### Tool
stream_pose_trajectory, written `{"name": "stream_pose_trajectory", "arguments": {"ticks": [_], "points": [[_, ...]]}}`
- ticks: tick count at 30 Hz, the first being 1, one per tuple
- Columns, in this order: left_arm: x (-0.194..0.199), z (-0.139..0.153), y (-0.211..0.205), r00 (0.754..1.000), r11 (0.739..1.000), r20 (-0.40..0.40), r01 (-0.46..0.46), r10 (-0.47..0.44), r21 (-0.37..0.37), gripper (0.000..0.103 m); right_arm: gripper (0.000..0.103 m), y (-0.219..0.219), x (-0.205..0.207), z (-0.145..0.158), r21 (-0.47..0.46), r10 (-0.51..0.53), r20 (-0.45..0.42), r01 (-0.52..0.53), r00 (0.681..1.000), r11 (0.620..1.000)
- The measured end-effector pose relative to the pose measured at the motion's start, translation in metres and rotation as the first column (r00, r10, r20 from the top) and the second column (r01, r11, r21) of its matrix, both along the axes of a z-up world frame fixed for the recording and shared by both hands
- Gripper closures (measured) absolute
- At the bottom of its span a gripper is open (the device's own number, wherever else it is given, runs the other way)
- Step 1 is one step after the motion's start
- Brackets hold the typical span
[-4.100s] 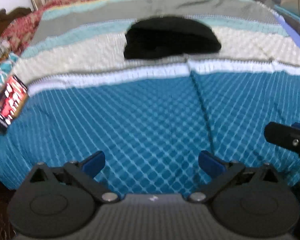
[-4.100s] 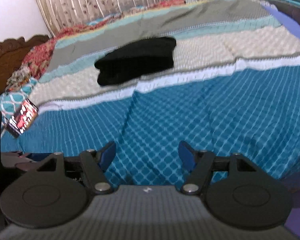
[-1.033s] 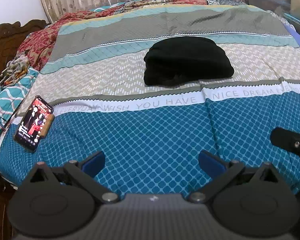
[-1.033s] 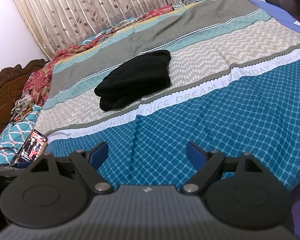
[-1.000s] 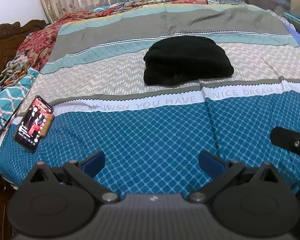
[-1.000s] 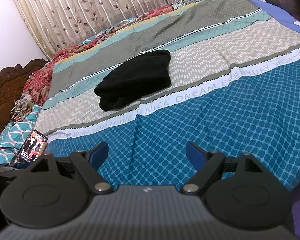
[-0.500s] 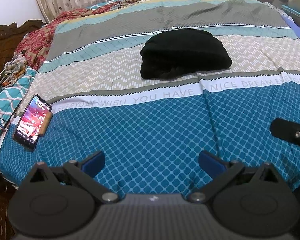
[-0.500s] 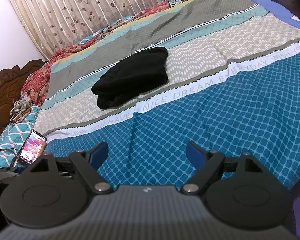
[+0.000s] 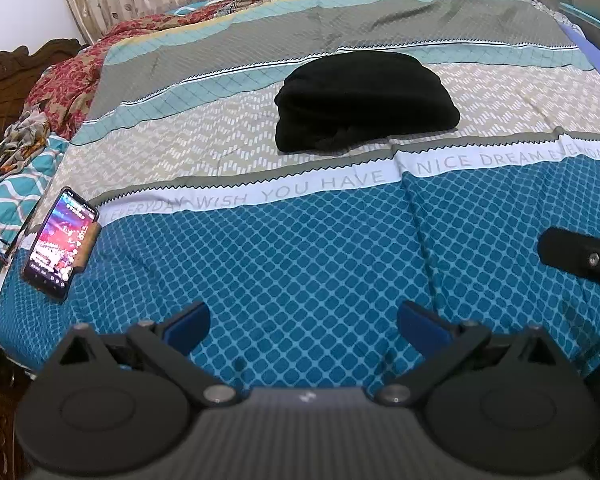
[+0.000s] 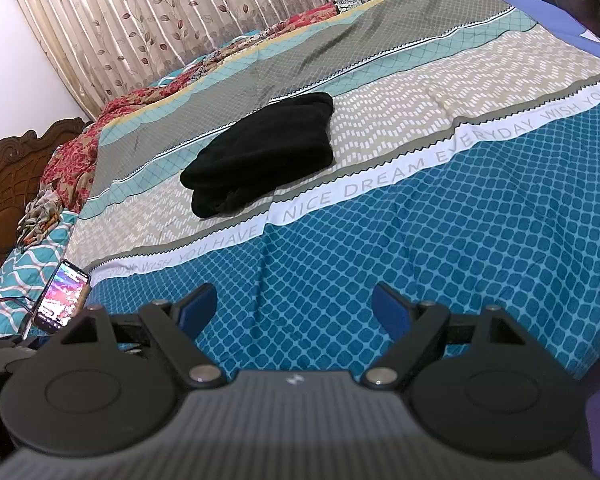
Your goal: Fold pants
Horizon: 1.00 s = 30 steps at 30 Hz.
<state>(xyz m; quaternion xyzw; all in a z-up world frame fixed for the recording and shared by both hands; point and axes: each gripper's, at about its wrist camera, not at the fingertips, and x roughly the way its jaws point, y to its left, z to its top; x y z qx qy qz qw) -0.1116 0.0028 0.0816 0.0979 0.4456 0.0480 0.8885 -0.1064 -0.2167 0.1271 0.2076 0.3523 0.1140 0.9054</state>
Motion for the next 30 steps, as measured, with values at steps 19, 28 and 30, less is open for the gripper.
{"name": "stream_pose_trajectory", "arguments": {"ticks": [19,28,30], "points": [[0.0012,-0.0051,0.0016,1.0,1.0,-0.028,-0.011,0.011,-0.011,0.0,0.017,0.0004,-0.0005,-0.0016,-0.004,0.0,-0.004,0.0,1.0,1.0],[0.0018,-0.0061,0.0022,0.999,1.0,-0.033,-0.017,0.016,-0.019,0.0,0.017,0.0005,-0.0003,-0.0018,-0.005,0.001,-0.002,-0.001,1.0,1.0],[0.0012,-0.0045,0.0024,1.0,1.0,-0.026,-0.013,0.012,-0.027,0.0,0.017,0.0008,-0.0008,-0.0019,-0.008,0.002,0.0,-0.002,1.0,1.0]]}}
